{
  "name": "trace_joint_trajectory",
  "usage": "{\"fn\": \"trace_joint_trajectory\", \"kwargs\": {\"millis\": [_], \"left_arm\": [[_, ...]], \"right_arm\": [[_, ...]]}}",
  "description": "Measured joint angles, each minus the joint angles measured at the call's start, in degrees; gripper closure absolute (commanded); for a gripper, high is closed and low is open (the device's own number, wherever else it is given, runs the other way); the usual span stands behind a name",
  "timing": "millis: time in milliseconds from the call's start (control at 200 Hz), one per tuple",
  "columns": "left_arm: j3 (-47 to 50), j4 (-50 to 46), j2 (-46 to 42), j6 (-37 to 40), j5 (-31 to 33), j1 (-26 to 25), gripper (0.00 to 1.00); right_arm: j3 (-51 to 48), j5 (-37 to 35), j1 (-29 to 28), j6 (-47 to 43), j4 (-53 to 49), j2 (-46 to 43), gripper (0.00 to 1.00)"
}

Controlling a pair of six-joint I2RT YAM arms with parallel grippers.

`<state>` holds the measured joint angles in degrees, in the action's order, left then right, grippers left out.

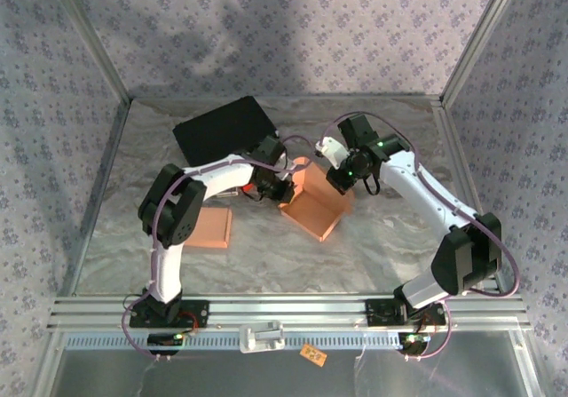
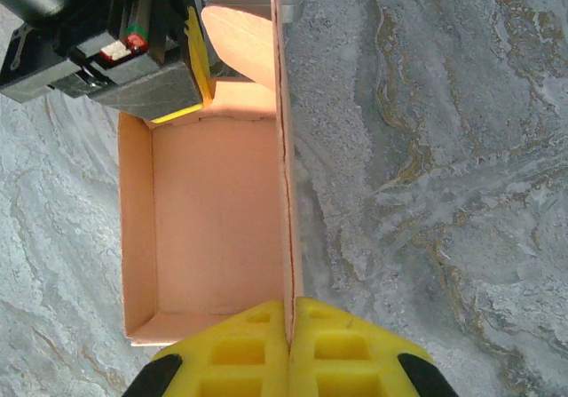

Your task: Fold the paper box

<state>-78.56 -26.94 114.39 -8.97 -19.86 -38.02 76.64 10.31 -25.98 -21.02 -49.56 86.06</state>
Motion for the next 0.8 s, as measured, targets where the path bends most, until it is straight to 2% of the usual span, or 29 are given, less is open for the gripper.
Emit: {"fn": "trace_joint_trajectory", "kwargs": {"millis": [60, 250, 350, 400, 420, 545, 605, 695, 800], "left_arm": [[0.0, -0.1, -0.5, -1.1, 3.3, -1.0, 1.0], [1.0, 0.1, -2.2, -6.3, 16.0, -5.6, 1.0], [3.0, 1.3, -3.7, -8.8, 19.8, -6.7, 1.0], [3.7, 1.6, -4.2, -9.6, 21.0, -7.0, 0.82], [3.9, 1.7, -4.3, -9.9, 21.5, -7.1, 0.79], [4.2, 1.2, -3.8, -10.8, 24.3, -7.4, 0.74], [4.2, 1.0, -3.0, -10.7, 24.8, -7.3, 0.78], [4.1, 1.0, -2.2, -9.7, 25.0, -7.4, 0.94], [3.6, 1.0, -2.2, -10.0, 24.9, -7.5, 0.97]], "right_arm": [[0.0, 0.0, 0.0, 0.0, 0.1, 0.1, 1.0], [0.0, 0.0, 0.0, 0.3, 0.3, 0.1, 1.0], [0.0, 0.1, 0.1, 0.4, 0.5, 0.2, 1.0], [0.0, 0.1, 0.1, 0.5, 0.9, 0.2, 1.0], [0.0, 0.2, 0.1, 0.5, 0.9, 0.2, 1.0], [0.0, 0.2, 0.2, 0.8, 1.2, 0.1, 1.0], [0.0, 0.3, 0.3, 0.9, 1.4, 0.1, 1.0], [0.0, 0.5, 0.4, 1.0, 1.8, 0.1, 1.0], [0.0, 0.5, 0.5, 1.0, 2.1, 0.1, 1.0]]}}
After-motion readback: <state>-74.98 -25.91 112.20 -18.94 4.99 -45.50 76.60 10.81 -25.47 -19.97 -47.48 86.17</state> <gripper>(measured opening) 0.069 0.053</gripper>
